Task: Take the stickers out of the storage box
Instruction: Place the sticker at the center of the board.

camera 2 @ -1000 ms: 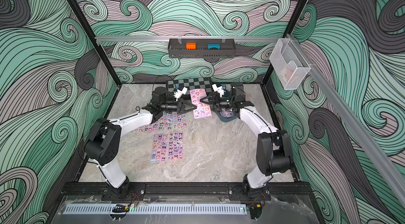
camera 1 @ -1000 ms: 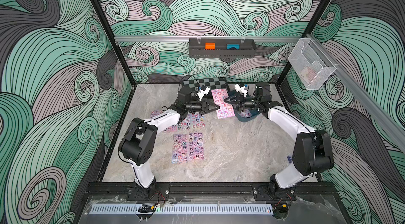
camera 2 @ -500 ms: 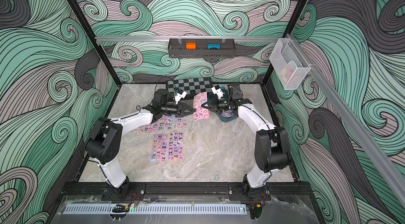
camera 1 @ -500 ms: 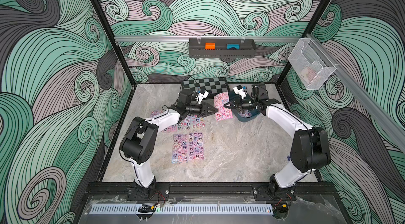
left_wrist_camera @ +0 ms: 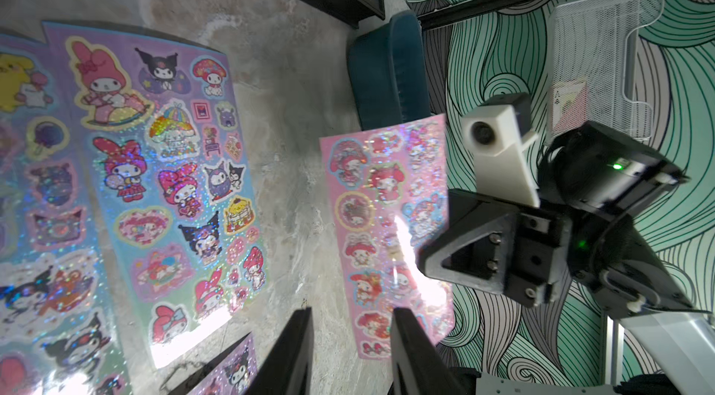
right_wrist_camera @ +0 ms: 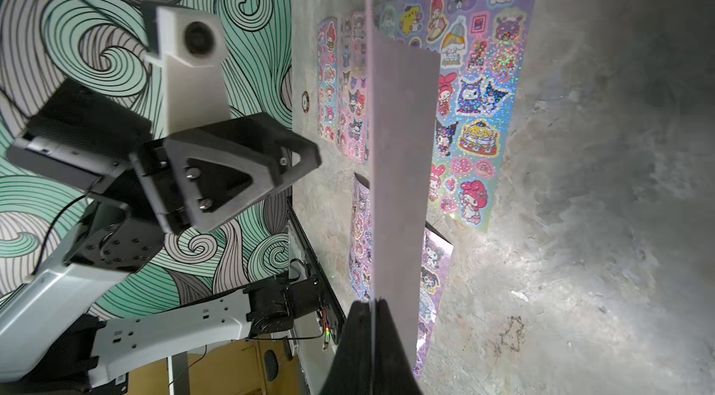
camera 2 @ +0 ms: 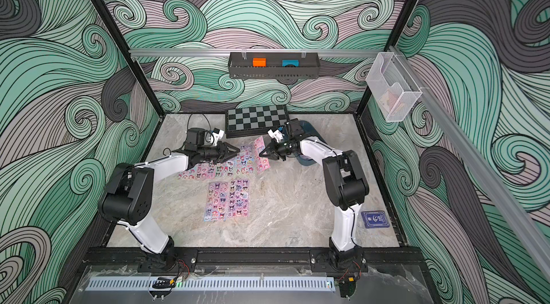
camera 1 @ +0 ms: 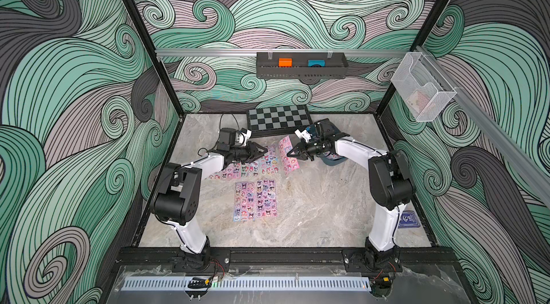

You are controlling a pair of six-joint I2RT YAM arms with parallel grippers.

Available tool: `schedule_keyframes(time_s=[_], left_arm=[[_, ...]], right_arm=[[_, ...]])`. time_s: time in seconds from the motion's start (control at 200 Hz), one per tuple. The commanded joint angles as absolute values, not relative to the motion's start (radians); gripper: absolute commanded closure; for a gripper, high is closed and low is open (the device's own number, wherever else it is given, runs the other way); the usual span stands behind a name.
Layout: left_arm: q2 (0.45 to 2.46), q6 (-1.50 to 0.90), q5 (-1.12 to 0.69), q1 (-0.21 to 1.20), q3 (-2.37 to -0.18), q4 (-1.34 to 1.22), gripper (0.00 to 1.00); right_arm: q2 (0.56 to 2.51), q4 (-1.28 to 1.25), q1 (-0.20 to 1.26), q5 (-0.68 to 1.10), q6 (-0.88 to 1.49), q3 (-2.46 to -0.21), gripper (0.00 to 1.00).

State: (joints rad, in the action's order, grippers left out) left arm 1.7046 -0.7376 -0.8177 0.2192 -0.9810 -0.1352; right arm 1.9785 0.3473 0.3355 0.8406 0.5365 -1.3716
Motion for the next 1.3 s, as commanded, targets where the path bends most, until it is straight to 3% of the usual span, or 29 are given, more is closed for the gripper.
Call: schedule_keyframes(time_s=[0.0,0.455,1.026,1.231,1.296], left_arm=[[1.648,-0.728,-0.810,0.224,-0.999,-0.152,0.62],[1.640,-0.719,-0.844,0.225,-1.016,-0.153,0.62],[1.623,-0.714,-0.854,0.227,-1.014,-0.151,0.62],[1.621,-0.700,-0.856,0.227,-1.019,-0.139,0.62],[1.620,-0.692,-0.855,0.227,-1.022,-0.131,0.62]], right_arm=[[2.025,0.363,0.306,0.766,0.499,-1.402,0.92],[2.138,0.523,0.264,0.566,0.377,-1.437,0.86],[2.283,0.571,0.321,0.523,0.406,-1.660,0.85],[2.313,0.590,0.322,0.513,0.399,-1.691,0.82],[2.314,0.603,0.322,0.509,0.392,-1.694,0.77]])
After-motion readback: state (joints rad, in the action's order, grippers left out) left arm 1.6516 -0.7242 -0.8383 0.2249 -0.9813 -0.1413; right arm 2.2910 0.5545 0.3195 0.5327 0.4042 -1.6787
